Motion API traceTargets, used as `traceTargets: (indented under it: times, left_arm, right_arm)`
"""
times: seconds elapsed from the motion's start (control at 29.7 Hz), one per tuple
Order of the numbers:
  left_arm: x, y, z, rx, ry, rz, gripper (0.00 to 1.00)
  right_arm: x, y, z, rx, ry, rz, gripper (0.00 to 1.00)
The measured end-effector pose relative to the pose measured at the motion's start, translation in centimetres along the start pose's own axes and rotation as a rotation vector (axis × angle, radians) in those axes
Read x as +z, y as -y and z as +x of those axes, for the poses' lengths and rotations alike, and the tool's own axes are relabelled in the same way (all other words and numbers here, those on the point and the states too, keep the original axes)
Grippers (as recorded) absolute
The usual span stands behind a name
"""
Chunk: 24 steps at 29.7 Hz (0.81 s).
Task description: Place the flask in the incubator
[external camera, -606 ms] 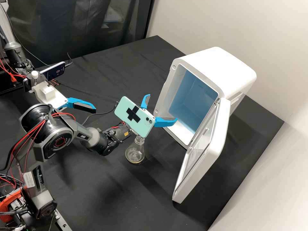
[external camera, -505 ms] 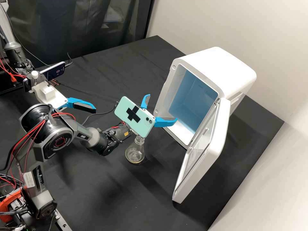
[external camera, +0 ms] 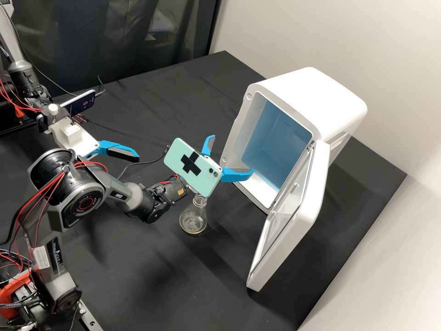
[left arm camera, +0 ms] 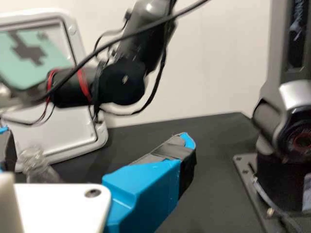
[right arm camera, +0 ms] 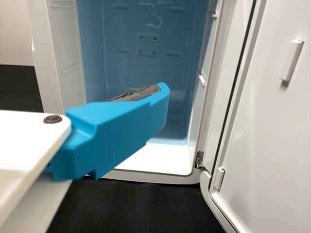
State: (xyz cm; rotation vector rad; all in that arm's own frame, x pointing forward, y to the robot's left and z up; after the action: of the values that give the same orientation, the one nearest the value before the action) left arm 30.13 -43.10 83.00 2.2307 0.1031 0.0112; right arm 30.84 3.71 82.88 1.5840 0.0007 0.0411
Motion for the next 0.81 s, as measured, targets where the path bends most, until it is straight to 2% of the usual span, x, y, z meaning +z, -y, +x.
traceTargets:
  times: [0.07, 0.17, 0.3, 0.44, 0.5, 0.64, 0.81]
  left_arm:
    - [-1.0, 0.56, -0.5, -0.023, -0.024, -0.022, 1.00]
    - [-2.6, 1.00, -1.5, -0.043, -0.064, -0.052, 1.00]
    - [-4.4, 0.81, -2.8, -0.041, -0.105, -0.083, 1.00]
    - [-5.6, 0.86, -4.1, -0.040, -0.125, -0.103, 1.00]
    - [-6.0, 0.95, -4.7, -0.038, -0.129, -0.109, 1.00]
    - [-5.9, 0.96, -5.5, -0.024, -0.121, -0.104, 1.00]
    - [-5.7, 1.40, -5.9, -0.037, -0.118, -0.107, 1.00]
  right_arm:
    - [0.0, 0.0, 0.0, 0.000, 0.000, 0.000, 1.00]
    - [0.0, 0.0, 0.0, 0.000, 0.000, 0.000, 1.00]
    - [0.0, 0.0, 0.0, 0.000, 0.000, 0.000, 1.00]
    - [0.0, 0.0, 0.0, 0.000, 0.000, 0.000, 1.00]
    - [0.0, 0.0, 0.0, 0.000, 0.000, 0.000, 1.00]
    - [0.0, 0.0, 0.0, 0.000, 0.000, 0.000, 1.00]
    - [0.0, 0.0, 0.0, 0.000, 0.000, 0.000, 1.00]
